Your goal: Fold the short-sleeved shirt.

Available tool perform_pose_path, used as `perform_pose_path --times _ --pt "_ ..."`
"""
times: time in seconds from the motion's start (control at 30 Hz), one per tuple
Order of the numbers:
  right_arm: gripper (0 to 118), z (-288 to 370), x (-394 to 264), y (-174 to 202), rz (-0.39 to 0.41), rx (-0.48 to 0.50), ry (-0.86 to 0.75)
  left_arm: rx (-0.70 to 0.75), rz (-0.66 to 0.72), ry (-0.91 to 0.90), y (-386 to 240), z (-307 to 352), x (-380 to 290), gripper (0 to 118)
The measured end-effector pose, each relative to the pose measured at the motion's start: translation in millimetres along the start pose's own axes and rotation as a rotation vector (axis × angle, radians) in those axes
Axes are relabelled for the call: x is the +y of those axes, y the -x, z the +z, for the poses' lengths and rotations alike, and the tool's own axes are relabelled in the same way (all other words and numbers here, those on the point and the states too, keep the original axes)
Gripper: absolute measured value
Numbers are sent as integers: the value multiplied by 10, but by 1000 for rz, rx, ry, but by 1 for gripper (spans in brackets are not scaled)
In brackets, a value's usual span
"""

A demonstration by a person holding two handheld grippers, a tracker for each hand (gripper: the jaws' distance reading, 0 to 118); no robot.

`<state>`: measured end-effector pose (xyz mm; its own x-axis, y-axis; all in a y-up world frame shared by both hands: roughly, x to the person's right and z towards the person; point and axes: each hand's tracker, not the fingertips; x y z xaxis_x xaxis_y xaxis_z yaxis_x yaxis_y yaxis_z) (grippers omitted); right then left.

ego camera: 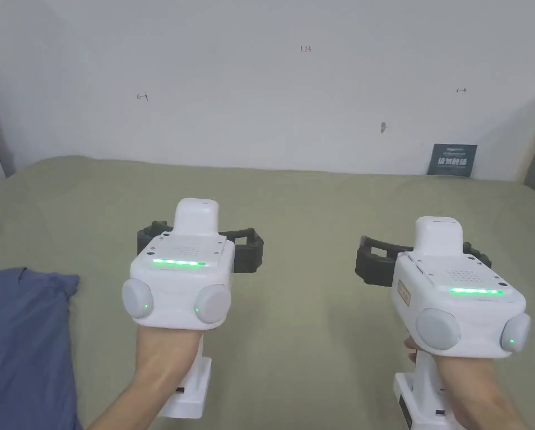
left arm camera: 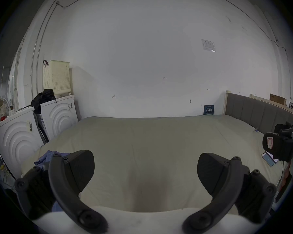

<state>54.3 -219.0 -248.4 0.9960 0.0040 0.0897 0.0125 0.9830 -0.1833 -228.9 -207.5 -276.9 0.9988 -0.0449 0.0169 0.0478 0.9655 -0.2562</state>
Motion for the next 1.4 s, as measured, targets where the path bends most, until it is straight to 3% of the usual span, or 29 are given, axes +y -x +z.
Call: perform_pose_path --times 0.67,1.4 --pt "118 44 -79 55 24 4 5 4 20 12 60 -9 -59 118" --pt "118 63 -53 22 -21 -20 -3 8 11 -1 56 92 -9 118"
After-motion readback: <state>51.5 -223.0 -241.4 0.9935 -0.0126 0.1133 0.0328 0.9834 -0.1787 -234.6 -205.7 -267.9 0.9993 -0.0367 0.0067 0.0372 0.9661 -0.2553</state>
